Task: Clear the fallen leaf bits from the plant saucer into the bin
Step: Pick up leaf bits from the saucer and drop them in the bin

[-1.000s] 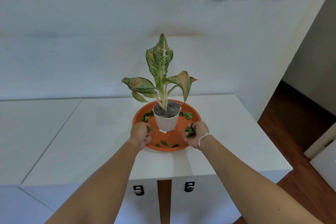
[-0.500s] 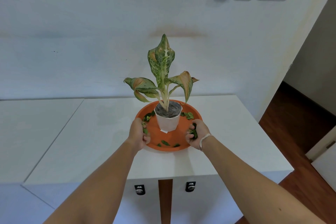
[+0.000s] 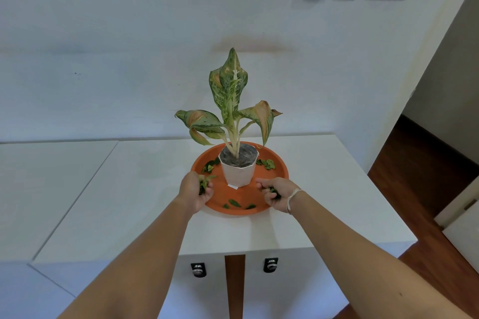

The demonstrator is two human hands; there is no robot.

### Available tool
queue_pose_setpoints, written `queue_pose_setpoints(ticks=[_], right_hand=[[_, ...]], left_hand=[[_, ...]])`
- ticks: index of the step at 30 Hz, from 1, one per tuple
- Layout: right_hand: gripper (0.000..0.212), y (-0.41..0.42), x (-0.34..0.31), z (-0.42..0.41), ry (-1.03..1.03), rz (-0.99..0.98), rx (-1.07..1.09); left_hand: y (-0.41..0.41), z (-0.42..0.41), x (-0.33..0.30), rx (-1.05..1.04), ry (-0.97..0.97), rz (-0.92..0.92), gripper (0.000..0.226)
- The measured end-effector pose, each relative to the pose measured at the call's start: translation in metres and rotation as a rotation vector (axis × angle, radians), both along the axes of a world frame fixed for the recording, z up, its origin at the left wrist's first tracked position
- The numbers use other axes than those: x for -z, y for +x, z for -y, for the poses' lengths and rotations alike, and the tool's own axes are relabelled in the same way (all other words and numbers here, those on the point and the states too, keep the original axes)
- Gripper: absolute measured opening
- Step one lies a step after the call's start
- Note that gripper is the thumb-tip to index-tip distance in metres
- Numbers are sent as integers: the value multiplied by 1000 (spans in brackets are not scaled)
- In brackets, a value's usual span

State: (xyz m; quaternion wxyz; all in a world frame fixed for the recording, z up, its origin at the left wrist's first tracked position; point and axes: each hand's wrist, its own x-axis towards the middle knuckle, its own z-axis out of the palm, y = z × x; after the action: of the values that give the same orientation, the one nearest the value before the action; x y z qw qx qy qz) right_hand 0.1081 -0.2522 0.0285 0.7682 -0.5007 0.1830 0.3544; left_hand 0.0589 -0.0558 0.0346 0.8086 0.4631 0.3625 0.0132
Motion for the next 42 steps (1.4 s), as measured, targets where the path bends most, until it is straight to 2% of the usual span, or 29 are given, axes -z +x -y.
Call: queue_pose_setpoints(ticks=[3, 7, 13, 16, 19, 21, 22, 24, 30, 34, 42], right_hand=[[18, 0, 0, -3, -147, 65, -33], [27, -2, -1, -5, -334, 163, -135], [41, -6, -7, -16, -904, 628, -533], [50, -2, -5, -25, -1120, 762, -686], [45, 0, -2, -28, -1212, 770, -802], [33, 0, -1, -29, -1274, 786, -877], [29, -1, -1, -30, -1307, 804, -906], [36, -1, 1, -33, -1372, 823, -936], [32, 2, 13, -45, -1436, 871, -935], [14, 1, 10, -48, -1372, 891, -945], [35, -1, 11, -55, -1245, 954, -878]], left_hand=[[0, 0, -2, 32, 30, -22, 24], [2, -2, 1, 64, 97, -46, 28], [1, -7, 1, 105, 281, -80, 23], [3, -8, 1, 192, 530, -105, 23], [6, -12, 6, 402, 1028, -144, 34], [8, -16, 9, 575, 1293, -199, 27], [10, -18, 10, 643, 1368, -234, 25], [11, -20, 12, 731, 1458, -297, 28], [13, -18, 20, 786, 1595, -350, 26], [16, -15, 23, 786, 1687, -352, 24], [19, -12, 27, 759, 1728, -308, 18]])
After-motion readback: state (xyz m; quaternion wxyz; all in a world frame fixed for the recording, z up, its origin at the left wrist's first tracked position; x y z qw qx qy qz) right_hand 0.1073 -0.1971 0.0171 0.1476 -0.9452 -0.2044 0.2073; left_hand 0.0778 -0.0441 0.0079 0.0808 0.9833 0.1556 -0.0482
